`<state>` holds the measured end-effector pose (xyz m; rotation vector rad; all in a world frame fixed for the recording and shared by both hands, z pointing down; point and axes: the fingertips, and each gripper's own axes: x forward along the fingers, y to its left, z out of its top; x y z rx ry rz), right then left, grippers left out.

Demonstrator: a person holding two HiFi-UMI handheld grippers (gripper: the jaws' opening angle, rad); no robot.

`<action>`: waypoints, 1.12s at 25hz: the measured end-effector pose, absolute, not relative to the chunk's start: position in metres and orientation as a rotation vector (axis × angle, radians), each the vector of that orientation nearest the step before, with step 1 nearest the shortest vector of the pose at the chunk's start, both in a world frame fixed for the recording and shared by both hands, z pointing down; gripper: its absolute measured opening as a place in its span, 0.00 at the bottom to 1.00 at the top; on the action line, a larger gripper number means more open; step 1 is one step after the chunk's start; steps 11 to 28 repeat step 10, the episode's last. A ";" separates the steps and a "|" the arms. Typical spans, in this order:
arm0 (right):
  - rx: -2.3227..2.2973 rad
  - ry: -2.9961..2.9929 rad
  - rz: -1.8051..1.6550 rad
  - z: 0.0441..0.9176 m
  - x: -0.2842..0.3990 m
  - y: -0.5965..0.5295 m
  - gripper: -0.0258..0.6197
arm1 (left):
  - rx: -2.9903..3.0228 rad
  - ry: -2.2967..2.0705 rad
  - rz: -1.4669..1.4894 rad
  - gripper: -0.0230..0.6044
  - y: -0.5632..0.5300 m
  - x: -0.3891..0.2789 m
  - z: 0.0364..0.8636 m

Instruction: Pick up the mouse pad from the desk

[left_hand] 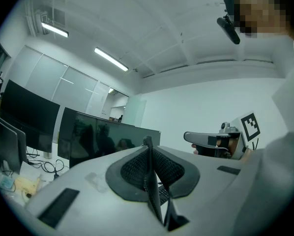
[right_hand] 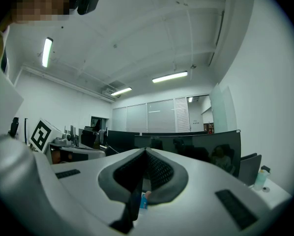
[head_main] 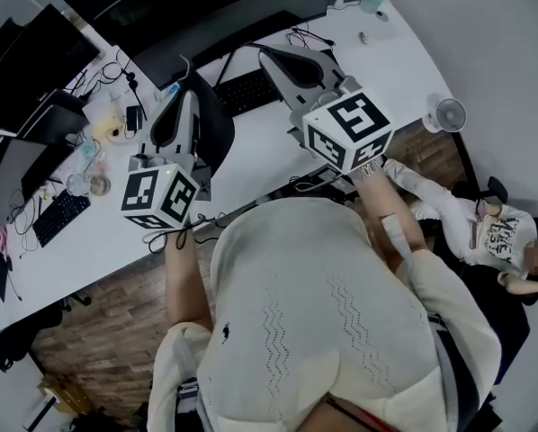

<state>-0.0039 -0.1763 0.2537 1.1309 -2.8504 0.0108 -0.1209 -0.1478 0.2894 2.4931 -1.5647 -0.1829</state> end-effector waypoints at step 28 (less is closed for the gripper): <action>1.152 -2.848 0.016 0.256 0.005 -0.177 0.04 | 2.507 -1.549 -0.165 0.09 -0.148 -0.114 0.292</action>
